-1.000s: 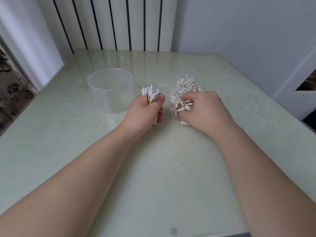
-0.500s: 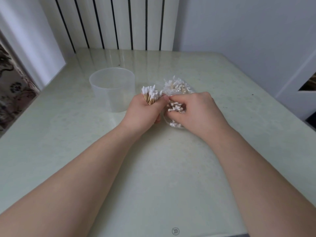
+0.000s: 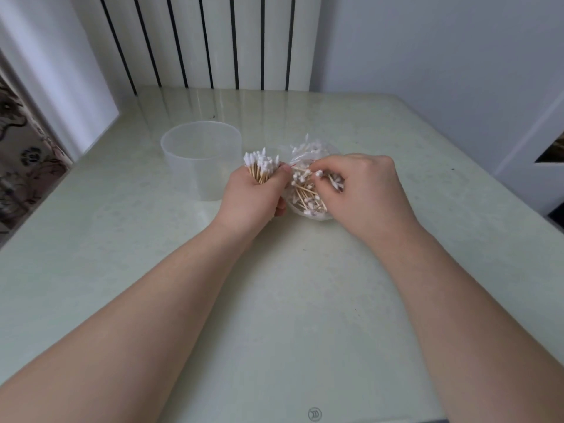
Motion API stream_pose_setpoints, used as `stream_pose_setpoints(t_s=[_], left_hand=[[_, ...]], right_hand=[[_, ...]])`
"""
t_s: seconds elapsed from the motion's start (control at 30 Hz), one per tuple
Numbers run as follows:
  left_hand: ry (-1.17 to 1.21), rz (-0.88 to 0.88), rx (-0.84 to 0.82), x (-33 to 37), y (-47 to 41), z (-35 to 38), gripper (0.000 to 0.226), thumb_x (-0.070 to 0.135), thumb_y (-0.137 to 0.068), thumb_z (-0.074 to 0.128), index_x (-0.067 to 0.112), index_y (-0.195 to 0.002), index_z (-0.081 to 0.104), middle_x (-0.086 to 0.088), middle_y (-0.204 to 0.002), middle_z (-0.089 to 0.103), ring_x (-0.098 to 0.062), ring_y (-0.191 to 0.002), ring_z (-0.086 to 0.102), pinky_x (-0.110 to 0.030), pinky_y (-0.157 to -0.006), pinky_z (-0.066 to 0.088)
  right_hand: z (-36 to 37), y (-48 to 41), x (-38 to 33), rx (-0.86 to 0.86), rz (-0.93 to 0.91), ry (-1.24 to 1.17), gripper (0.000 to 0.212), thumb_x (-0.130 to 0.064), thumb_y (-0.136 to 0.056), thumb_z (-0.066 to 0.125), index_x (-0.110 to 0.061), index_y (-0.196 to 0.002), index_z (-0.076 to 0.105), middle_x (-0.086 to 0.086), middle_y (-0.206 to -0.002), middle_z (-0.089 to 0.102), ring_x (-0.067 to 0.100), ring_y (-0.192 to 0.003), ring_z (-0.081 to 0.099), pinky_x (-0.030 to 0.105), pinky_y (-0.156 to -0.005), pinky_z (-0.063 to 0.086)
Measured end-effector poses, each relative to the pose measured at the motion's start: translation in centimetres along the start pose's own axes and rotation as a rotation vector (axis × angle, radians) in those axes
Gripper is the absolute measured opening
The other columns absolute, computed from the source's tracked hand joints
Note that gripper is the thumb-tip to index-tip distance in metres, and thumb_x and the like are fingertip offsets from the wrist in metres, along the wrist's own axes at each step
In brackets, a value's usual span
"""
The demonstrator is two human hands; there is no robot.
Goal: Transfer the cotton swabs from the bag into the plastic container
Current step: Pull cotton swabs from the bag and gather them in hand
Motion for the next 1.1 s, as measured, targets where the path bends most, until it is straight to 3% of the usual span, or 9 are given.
stream_pose_setpoints(t_s=[0.1,0.2,0.37,0.43,0.53,0.7,0.8,1.0,1.1], left_hand=[[-0.033,0.024,0.008,0.1,0.1,0.0,0.018,0.018,-0.098,0.064,0.017,-0.080,0.068,0.001,-0.051,0.054,-0.014,-0.044,0.050,-0.018,-0.041,0.040],[-0.058,0.048,0.023,0.1,0.1,-0.1,0.019,0.018,-0.095,0.068,0.019,-0.077,0.065,0.008,-0.049,0.053,-0.010,-0.043,0.050,-0.018,-0.043,0.041],[-0.176,0.241,0.020,0.8,0.0,-0.5,0.029,0.027,-0.086,0.074,0.019,-0.065,0.056,0.010,-0.053,0.051,-0.015,-0.055,0.053,-0.044,-0.060,0.058],[-0.215,0.282,-0.031,0.9,0.4,-0.1,0.027,0.031,-0.084,0.076,0.019,-0.066,0.059,0.012,-0.055,0.057,-0.012,-0.057,0.057,-0.045,-0.064,0.059],[-0.299,0.290,-0.050,0.6,0.6,0.3,0.016,0.038,-0.081,0.076,0.029,-0.070,0.067,0.012,-0.067,0.069,-0.012,-0.070,0.070,-0.041,-0.071,0.060],[-0.314,0.216,-0.005,-0.1,-0.2,-0.3,0.017,0.035,-0.081,0.067,0.018,-0.078,0.069,0.002,-0.071,0.073,-0.021,-0.077,0.074,-0.049,-0.071,0.061],[-0.310,0.224,-0.008,0.0,-0.2,-0.3,0.011,0.031,-0.084,0.064,0.024,-0.075,0.067,0.005,-0.068,0.073,-0.019,-0.075,0.074,-0.051,-0.072,0.060],[-0.261,0.187,-0.001,-0.1,-0.3,-0.4,0.014,0.025,-0.087,0.065,0.020,-0.074,0.065,0.002,-0.067,0.072,-0.022,-0.070,0.073,-0.050,-0.074,0.061],[-0.178,0.142,0.012,0.0,-0.3,-0.4,0.019,0.016,-0.089,0.067,0.013,-0.071,0.063,-0.005,-0.067,0.072,-0.027,-0.068,0.073,-0.041,-0.064,0.061]], right_hand=[[-0.4,-0.1,0.4,0.088,0.017,0.007,0.017,-0.017,-0.082,0.070,-0.022,-0.095,0.080,0.003,-0.081,0.072,0.021,-0.074,0.067,0.029,-0.073,0.051],[0.3,-0.2,0.9,0.051,0.061,-0.021,0.017,-0.012,-0.080,0.071,-0.021,-0.093,0.080,0.003,-0.089,0.073,0.019,-0.080,0.068,0.025,-0.078,0.047],[1.1,-0.1,1.2,-0.043,0.088,-0.032,0.016,-0.009,-0.079,0.074,-0.017,-0.091,0.081,0.004,-0.094,0.073,0.021,-0.086,0.068,0.024,-0.084,0.050],[1.1,0.0,1.2,-0.042,0.115,-0.053,0.016,-0.008,-0.078,0.075,-0.016,-0.091,0.081,0.004,-0.098,0.072,0.019,-0.088,0.067,0.019,-0.084,0.047],[0.5,-0.1,0.7,0.000,0.081,-0.064,0.014,-0.011,-0.076,0.073,-0.017,-0.085,0.080,0.003,-0.090,0.073,0.017,-0.080,0.067,0.019,-0.077,0.048],[-1.2,-0.1,0.7,0.081,0.149,-0.169,0.016,-0.011,-0.076,0.070,-0.022,-0.084,0.079,-0.008,-0.076,0.072,0.008,-0.071,0.067,0.010,-0.070,0.047],[-1.6,0.1,1.2,0.069,0.292,-0.292,0.015,-0.013,-0.077,0.070,-0.023,-0.083,0.079,-0.015,-0.062,0.068,0.003,-0.064,0.070,0.018,-0.069,0.054],[-2.2,0.1,1.6,0.080,0.496,-0.569,0.016,0.000,-0.079,0.066,-0.013,-0.080,0.075,0.004,-0.060,0.070,0.019,-0.050,0.068,0.025,-0.059,0.055],[-1.8,0.1,1.6,0.046,0.582,-0.724,0.018,0.005,-0.082,0.063,-0.010,-0.081,0.073,0.007,-0.058,0.068,0.021,-0.051,0.065,0.030,-0.061,0.058]])
Point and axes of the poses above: each hand's wrist, its own y-axis away from the middle knuckle, its own z-axis out of the palm, x = y × z, the point moved 5 cm from there along -y, towards the middle knuckle
